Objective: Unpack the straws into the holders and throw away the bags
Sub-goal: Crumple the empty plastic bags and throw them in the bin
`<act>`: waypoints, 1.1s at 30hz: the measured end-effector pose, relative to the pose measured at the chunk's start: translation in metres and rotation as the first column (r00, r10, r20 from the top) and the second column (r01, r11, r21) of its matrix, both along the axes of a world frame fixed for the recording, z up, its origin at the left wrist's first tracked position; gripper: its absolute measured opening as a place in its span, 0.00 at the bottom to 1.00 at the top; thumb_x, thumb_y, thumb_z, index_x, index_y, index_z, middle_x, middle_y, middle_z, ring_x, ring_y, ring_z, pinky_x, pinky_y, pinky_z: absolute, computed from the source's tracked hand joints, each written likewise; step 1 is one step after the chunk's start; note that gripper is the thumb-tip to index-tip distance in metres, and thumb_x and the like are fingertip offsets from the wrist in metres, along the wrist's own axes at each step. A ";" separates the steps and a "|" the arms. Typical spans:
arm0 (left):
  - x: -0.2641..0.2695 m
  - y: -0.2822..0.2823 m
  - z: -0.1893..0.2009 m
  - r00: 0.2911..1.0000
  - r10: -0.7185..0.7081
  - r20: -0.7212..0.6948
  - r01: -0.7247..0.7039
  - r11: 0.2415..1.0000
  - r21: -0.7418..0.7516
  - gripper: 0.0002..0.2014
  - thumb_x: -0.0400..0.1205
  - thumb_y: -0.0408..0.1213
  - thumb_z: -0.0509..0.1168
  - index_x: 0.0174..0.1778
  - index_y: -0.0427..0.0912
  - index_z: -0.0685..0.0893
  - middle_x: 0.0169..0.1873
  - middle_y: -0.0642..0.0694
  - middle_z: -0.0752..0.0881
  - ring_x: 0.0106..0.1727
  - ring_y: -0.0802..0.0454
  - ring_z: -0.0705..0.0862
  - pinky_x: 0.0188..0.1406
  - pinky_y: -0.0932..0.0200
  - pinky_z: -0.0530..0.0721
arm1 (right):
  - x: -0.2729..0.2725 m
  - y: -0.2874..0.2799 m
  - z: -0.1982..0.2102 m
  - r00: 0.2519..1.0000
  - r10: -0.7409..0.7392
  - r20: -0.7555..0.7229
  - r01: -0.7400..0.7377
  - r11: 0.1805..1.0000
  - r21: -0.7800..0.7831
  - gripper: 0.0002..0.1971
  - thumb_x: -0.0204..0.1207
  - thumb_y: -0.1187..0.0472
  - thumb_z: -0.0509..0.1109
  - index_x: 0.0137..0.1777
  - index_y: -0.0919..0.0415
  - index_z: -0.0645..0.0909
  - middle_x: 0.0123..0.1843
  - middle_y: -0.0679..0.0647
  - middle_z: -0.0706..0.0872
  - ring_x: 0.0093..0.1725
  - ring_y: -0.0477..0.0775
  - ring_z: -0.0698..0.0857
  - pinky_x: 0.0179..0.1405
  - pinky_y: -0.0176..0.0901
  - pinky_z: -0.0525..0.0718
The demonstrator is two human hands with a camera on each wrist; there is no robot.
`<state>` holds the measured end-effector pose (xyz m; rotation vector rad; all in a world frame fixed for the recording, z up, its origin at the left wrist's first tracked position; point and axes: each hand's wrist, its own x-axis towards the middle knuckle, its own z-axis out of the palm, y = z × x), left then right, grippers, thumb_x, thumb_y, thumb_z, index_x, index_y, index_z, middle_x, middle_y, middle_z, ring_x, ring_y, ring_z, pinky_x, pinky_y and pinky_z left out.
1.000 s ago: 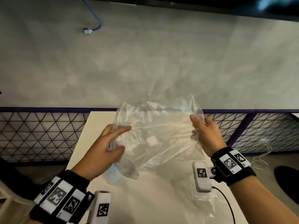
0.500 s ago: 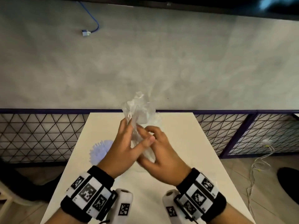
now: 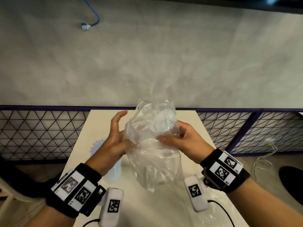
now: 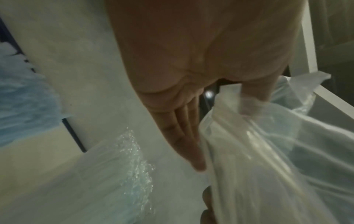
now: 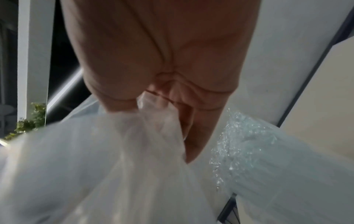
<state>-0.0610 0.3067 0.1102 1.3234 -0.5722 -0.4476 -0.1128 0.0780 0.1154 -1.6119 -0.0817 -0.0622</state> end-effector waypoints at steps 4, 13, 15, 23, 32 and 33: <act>-0.004 -0.001 -0.007 0.989 -0.102 -0.109 0.103 0.995 0.005 0.32 0.75 0.29 0.63 0.71 0.65 0.75 0.52 0.47 0.89 0.45 0.47 0.89 0.35 0.54 0.87 | 0.003 -0.004 0.000 0.995 -0.017 0.100 0.018 1.000 -0.001 0.23 0.68 0.86 0.72 0.54 0.61 0.88 0.44 0.50 0.92 0.43 0.48 0.90 0.43 0.43 0.91; -0.010 -0.012 0.001 0.975 -0.108 -0.195 0.100 0.994 -0.047 0.16 0.71 0.45 0.72 0.35 0.39 0.73 0.32 0.47 0.74 0.29 0.53 0.78 0.28 0.58 0.81 | 0.006 -0.012 -0.005 0.964 0.009 0.266 0.024 0.993 -0.118 0.13 0.59 0.67 0.82 0.25 0.47 0.88 0.50 0.50 0.85 0.47 0.50 0.84 0.51 0.45 0.81; -0.015 -0.019 -0.001 0.998 0.003 -0.062 0.000 0.999 0.041 0.22 0.72 0.34 0.78 0.37 0.39 0.67 0.28 0.52 0.72 0.24 0.60 0.75 0.26 0.66 0.78 | 0.006 -0.014 -0.002 0.963 0.028 0.269 -0.005 0.996 -0.084 0.15 0.63 0.74 0.74 0.30 0.51 0.90 0.55 0.52 0.85 0.47 0.51 0.84 0.50 0.44 0.81; -0.009 -0.016 0.000 0.970 0.150 0.189 -0.192 0.955 0.228 0.24 0.61 0.44 0.81 0.43 0.51 0.72 0.42 0.40 0.80 0.38 0.32 0.80 0.41 0.31 0.83 | 0.001 -0.019 -0.014 0.967 0.098 -0.236 -0.089 0.995 0.049 0.37 0.71 0.51 0.80 0.77 0.33 0.67 0.74 0.59 0.80 0.67 0.60 0.85 0.65 0.54 0.85; -0.001 -0.009 -0.006 0.914 0.044 0.403 -0.216 0.893 0.394 0.18 0.70 0.22 0.74 0.39 0.50 0.78 0.50 0.55 0.78 0.50 0.53 0.81 0.43 0.61 0.84 | -0.005 -0.024 -0.014 0.965 -0.236 -0.117 0.227 0.970 -0.085 0.22 0.64 0.78 0.81 0.57 0.66 0.83 0.54 0.64 0.91 0.45 0.63 0.92 0.47 0.56 0.91; -0.002 -0.014 -0.008 0.877 0.078 0.475 -0.291 0.872 0.394 0.17 0.70 0.21 0.72 0.38 0.50 0.79 0.50 0.55 0.77 0.50 0.58 0.80 0.42 0.65 0.82 | -0.004 -0.017 -0.016 0.943 -0.329 -0.036 0.318 0.930 -0.185 0.20 0.64 0.76 0.82 0.54 0.62 0.83 0.53 0.61 0.90 0.41 0.61 0.91 0.45 0.53 0.91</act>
